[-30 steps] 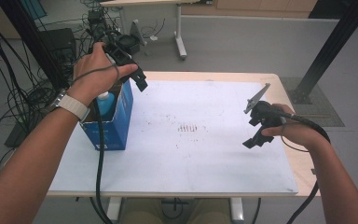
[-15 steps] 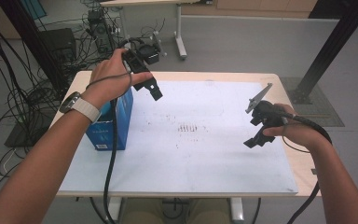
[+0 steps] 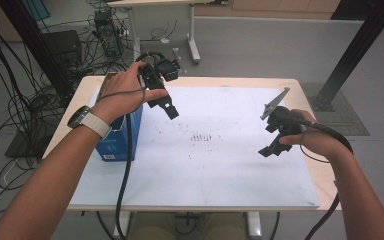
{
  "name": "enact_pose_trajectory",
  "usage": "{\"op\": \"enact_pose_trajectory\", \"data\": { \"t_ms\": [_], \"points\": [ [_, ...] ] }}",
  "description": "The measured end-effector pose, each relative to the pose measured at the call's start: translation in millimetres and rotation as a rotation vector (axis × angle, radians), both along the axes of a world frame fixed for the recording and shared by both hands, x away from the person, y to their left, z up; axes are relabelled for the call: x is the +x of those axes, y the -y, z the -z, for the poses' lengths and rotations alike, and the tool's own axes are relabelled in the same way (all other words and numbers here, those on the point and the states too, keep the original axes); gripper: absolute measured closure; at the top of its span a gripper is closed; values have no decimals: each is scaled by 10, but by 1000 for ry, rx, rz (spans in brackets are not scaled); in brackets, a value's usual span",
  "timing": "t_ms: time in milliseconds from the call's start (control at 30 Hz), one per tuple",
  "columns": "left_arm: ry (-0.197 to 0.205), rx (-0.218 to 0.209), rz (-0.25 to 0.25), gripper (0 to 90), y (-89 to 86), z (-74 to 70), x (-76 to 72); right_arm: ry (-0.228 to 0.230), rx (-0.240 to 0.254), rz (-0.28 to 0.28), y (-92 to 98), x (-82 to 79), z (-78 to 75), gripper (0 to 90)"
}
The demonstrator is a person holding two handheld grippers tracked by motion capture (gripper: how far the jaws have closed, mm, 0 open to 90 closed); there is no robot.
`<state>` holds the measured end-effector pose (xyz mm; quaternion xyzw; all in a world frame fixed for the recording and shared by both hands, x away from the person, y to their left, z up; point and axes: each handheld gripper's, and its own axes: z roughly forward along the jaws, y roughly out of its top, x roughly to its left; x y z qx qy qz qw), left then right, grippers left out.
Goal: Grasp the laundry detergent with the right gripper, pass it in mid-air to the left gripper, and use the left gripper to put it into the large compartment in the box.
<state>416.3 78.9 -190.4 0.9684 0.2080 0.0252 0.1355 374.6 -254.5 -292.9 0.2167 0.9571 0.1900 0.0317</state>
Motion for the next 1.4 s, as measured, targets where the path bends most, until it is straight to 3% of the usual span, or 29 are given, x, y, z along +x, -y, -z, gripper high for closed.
{"op": "enact_pose_trajectory", "data": {
  "t_ms": [233, 467, 1400],
  "points": [
    [-13, 32, 58, 60, 112, 84, -73, 4, 1, -1, -15, 4, -5, 63],
    [-11, 41, 75, 63, 193, 137, -142, 8, 6, -6, -27, 8, -7, 62],
    [-23, 42, 72, 66, 188, 254, -122, -1, 5, -9, -33, -8, 43, 63]
  ]
}}
